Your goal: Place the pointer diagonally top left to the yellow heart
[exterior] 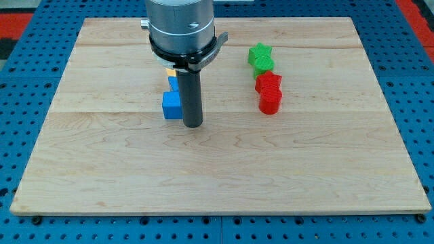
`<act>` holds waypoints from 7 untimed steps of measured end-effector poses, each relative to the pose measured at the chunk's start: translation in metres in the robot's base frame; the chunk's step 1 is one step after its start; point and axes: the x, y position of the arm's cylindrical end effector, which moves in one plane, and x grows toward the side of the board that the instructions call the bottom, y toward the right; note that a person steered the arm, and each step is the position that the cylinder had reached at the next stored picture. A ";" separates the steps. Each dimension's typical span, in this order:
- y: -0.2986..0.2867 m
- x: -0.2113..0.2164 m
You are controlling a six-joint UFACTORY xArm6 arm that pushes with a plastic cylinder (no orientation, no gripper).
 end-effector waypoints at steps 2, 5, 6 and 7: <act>-0.040 0.047; -0.184 -0.125; -0.180 -0.194; -0.145 -0.233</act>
